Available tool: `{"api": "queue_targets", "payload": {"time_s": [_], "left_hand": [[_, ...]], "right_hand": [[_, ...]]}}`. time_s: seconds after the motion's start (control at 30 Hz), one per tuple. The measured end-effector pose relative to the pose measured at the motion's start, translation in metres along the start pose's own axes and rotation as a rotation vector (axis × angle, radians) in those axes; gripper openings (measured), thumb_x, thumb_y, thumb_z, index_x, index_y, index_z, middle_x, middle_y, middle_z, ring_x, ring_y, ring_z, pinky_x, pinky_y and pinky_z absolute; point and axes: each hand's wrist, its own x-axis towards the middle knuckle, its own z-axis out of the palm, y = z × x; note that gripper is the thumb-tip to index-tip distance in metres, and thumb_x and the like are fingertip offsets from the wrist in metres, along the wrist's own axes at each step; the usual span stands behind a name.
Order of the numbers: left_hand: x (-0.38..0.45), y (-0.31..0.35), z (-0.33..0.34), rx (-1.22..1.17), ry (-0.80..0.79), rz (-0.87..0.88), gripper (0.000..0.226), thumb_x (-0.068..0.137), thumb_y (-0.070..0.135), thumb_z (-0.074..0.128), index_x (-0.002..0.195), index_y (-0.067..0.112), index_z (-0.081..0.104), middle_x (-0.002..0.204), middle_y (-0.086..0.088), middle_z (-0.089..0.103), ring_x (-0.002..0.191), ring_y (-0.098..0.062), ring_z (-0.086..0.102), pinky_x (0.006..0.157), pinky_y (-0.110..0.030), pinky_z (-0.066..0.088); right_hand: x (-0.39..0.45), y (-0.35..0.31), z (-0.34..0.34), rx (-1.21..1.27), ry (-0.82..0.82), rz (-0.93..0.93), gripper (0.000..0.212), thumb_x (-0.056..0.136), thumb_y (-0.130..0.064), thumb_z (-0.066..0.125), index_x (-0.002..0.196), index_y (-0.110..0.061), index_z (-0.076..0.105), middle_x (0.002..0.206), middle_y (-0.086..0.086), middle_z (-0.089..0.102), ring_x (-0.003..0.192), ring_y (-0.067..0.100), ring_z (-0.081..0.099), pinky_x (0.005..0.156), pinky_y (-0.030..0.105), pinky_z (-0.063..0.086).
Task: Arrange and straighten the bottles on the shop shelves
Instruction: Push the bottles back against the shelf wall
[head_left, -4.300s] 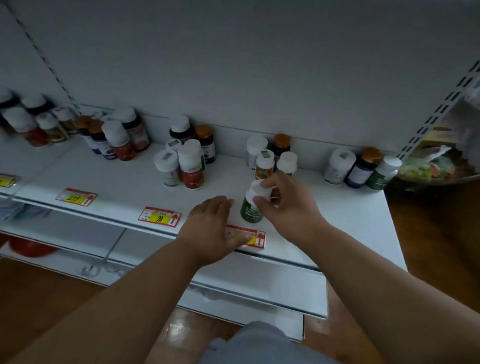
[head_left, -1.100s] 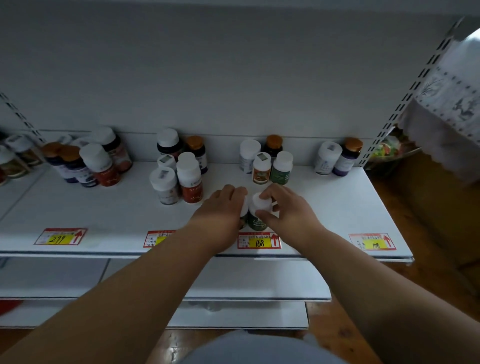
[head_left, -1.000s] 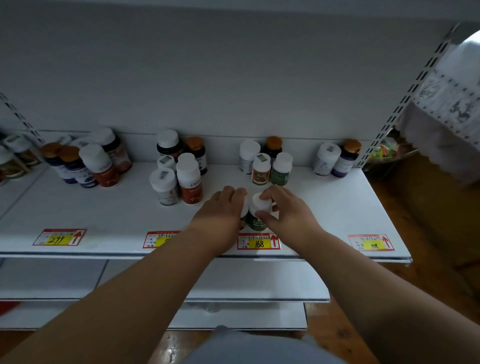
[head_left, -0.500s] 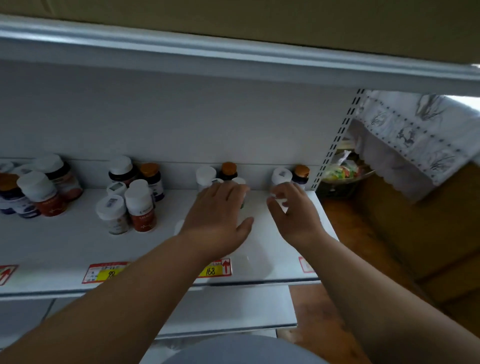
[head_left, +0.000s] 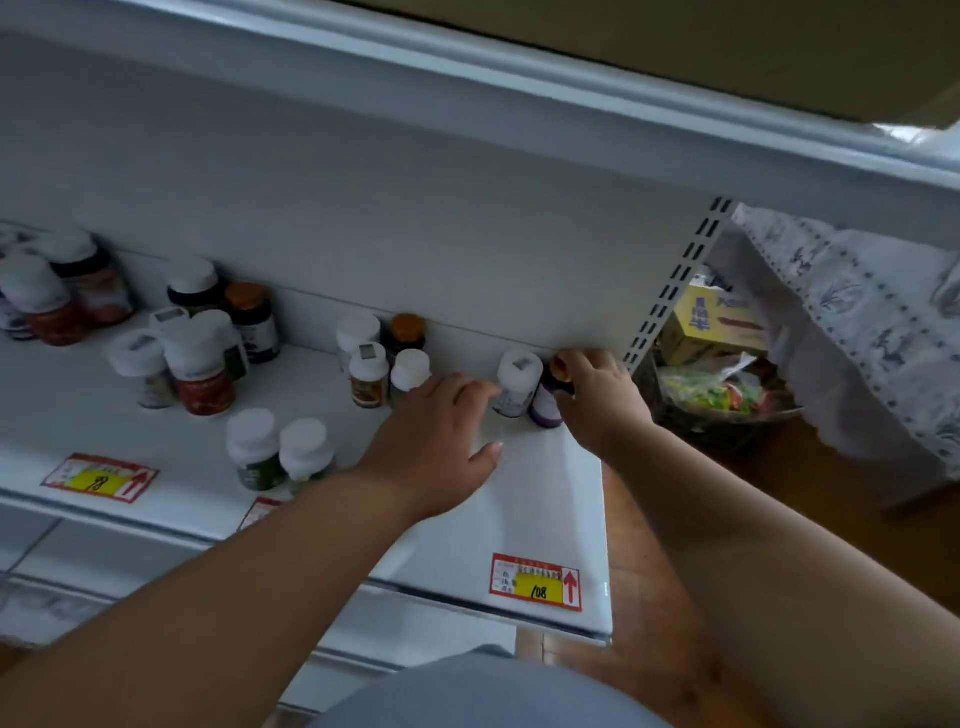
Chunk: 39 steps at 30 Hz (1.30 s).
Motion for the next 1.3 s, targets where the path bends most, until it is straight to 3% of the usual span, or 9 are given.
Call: {"api": "queue_targets", "payload": {"time_s": [0.23, 0.33, 0.43, 0.53, 0.73, 0.83, 0.93, 1.1, 1.3], "left_hand": [[-0.008, 0.018, 0.012, -0.030, -0.003, -0.153, 0.054, 0.090, 0.042, 0.056, 0.136, 0.020, 0.040, 0.136, -0.001, 0.043, 0.123, -0.021, 0.038, 0.099, -0.031, 0.030], [-0.013, 0.019, 0.012, -0.072, -0.021, -0.197, 0.055, 0.089, 0.048, 0.053, 0.136, 0.023, 0.037, 0.137, 0.001, 0.042, 0.124, -0.020, 0.038, 0.101, -0.035, 0.035], [-0.019, 0.015, 0.010, -0.165, -0.027, -0.240, 0.056, 0.088, 0.053, 0.051, 0.136, 0.029, 0.034, 0.136, 0.005, 0.042, 0.123, -0.016, 0.040, 0.102, -0.037, 0.038], [-0.032, 0.007, 0.003, -0.284, -0.014, -0.242, 0.052, 0.088, 0.057, 0.049, 0.132, 0.034, 0.036, 0.128, 0.011, 0.046, 0.113, -0.010, 0.045, 0.095, -0.033, 0.042], [-0.079, -0.020, -0.036, -0.369, 0.065, -0.131, 0.059, 0.080, 0.070, 0.042, 0.127, 0.035, 0.043, 0.118, 0.016, 0.052, 0.101, 0.002, 0.046, 0.083, -0.022, 0.043], [-0.113, -0.045, -0.057, -0.390, 0.042, -0.123, 0.065, 0.079, 0.072, 0.043, 0.131, 0.034, 0.041, 0.123, 0.014, 0.051, 0.104, 0.002, 0.047, 0.083, -0.022, 0.044], [-0.144, -0.072, -0.079, -0.329, 0.030, -0.114, 0.070, 0.080, 0.070, 0.045, 0.133, 0.025, 0.043, 0.125, 0.005, 0.053, 0.107, -0.006, 0.049, 0.087, -0.024, 0.042], [-0.181, -0.113, -0.113, -0.169, 0.045, -0.160, 0.070, 0.081, 0.062, 0.058, 0.131, 0.015, 0.049, 0.123, -0.004, 0.057, 0.112, -0.019, 0.051, 0.095, -0.037, 0.042], [-0.227, -0.156, -0.128, -0.107, 0.045, -0.282, 0.075, 0.079, 0.073, 0.047, 0.133, 0.020, 0.045, 0.127, 0.002, 0.054, 0.117, -0.012, 0.046, 0.097, -0.029, 0.040]], "right_hand": [[-0.001, 0.015, 0.003, 0.196, 0.072, -0.041, 0.037, 0.080, -0.033, 0.069, 0.107, -0.024, 0.045, 0.097, -0.003, 0.051, 0.088, 0.025, 0.056, 0.069, 0.028, 0.037], [-0.016, 0.009, -0.002, 0.335, 0.082, 0.028, 0.042, 0.077, -0.052, 0.068, 0.107, -0.029, 0.051, 0.097, -0.009, 0.053, 0.081, 0.012, 0.053, 0.063, 0.024, 0.042], [-0.042, -0.010, -0.008, 0.547, 0.089, 0.110, 0.045, 0.069, -0.073, 0.055, 0.082, -0.030, 0.054, 0.079, -0.007, 0.061, 0.069, 0.007, 0.059, 0.050, 0.016, 0.041], [-0.068, -0.044, -0.020, 0.970, 0.053, 0.295, 0.054, 0.062, -0.075, 0.062, 0.088, -0.028, 0.055, 0.083, 0.000, 0.064, 0.075, 0.015, 0.067, 0.051, 0.021, 0.051], [-0.103, -0.137, -0.041, 1.465, 0.031, 0.391, 0.053, 0.059, -0.051, 0.081, 0.083, -0.013, 0.055, 0.090, 0.021, 0.068, 0.083, 0.038, 0.070, 0.070, 0.056, 0.058], [-0.116, -0.184, -0.035, 1.521, 0.031, 0.350, 0.047, 0.067, -0.044, 0.080, 0.085, -0.010, 0.053, 0.087, 0.024, 0.063, 0.084, 0.043, 0.067, 0.069, 0.055, 0.058], [-0.127, -0.227, -0.026, 1.484, 0.020, 0.264, 0.037, 0.077, -0.036, 0.076, 0.087, -0.008, 0.054, 0.079, 0.011, 0.068, 0.076, 0.032, 0.071, 0.061, 0.040, 0.057], [-0.137, -0.283, -0.006, 1.031, -0.107, 0.059, 0.053, 0.063, -0.070, 0.060, 0.098, -0.031, 0.055, 0.096, -0.006, 0.066, 0.089, 0.013, 0.067, 0.076, 0.036, 0.055], [-0.130, -0.347, 0.021, 0.836, -0.111, -0.158, 0.041, 0.067, -0.070, 0.058, 0.090, -0.039, 0.046, 0.084, -0.016, 0.057, 0.077, -0.005, 0.055, 0.062, 0.019, 0.040]]}}
